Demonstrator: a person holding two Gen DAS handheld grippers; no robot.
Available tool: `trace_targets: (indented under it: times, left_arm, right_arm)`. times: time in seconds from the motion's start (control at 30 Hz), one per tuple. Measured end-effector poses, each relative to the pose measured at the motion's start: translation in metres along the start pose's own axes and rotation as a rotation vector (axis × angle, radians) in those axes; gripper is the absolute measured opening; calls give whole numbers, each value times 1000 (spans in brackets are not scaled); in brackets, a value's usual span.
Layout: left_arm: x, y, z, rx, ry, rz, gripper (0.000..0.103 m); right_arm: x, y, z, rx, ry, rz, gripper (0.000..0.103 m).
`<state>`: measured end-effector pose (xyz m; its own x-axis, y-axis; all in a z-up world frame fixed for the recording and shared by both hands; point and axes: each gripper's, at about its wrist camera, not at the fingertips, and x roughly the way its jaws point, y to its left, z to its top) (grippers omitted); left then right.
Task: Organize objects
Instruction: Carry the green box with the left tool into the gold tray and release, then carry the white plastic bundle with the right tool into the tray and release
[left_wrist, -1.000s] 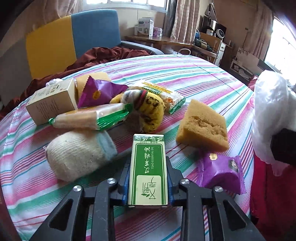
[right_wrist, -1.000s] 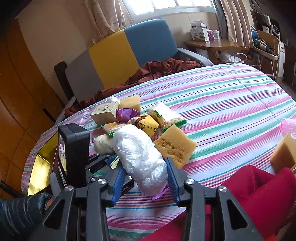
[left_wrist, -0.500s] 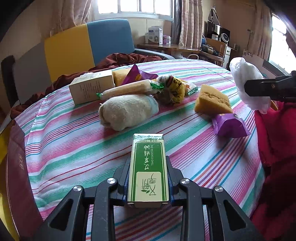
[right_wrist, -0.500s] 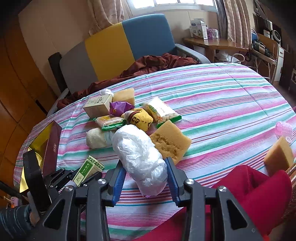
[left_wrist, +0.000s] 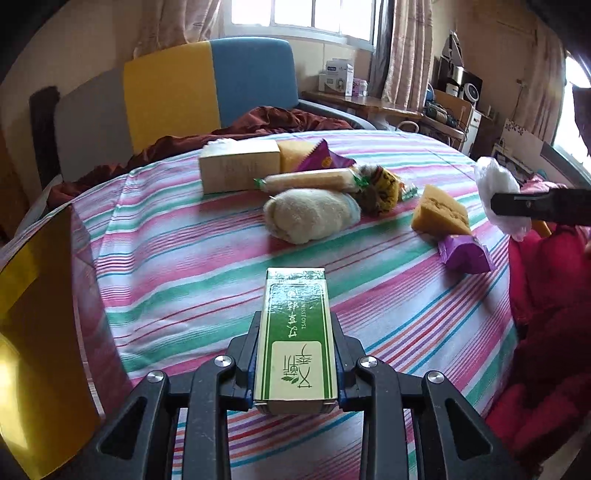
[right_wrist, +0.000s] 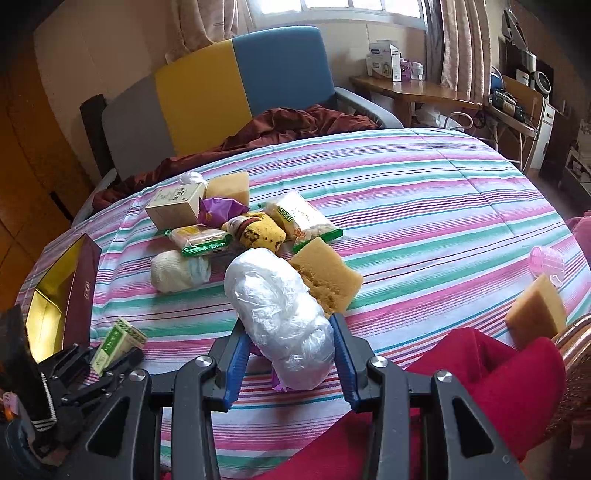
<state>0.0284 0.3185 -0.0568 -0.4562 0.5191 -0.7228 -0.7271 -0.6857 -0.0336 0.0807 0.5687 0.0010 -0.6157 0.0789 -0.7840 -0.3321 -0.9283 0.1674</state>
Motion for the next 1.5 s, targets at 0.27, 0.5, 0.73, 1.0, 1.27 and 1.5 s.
trace_targets:
  times: [0.27,0.5,0.73,1.0,1.27,1.5]
  left_arm:
    - [-65,104,25,-204,-86,108,31]
    - [-81,241,13,-448,-25,264,31]
    - [-62,320,-12,-601,64,346,31]
    - [-33,356,-9,-613,113,438,32]
    - [-59,357,-7,-568,42,510,57]
    - [-109,337,-28,-562,-16,491,71]
  right_arm:
    - [-2,1,-1,1,-1,-41,42]
    - [-1,3,-1,-11,12,-79,42]
    - [2,5,0,-25,37,-125,42]
    - [3,10,0,-44,44,-185,42]
    - [-11,46,14,-78,2,-125,42]
    - [0,146,30,-218,-9,105,42]
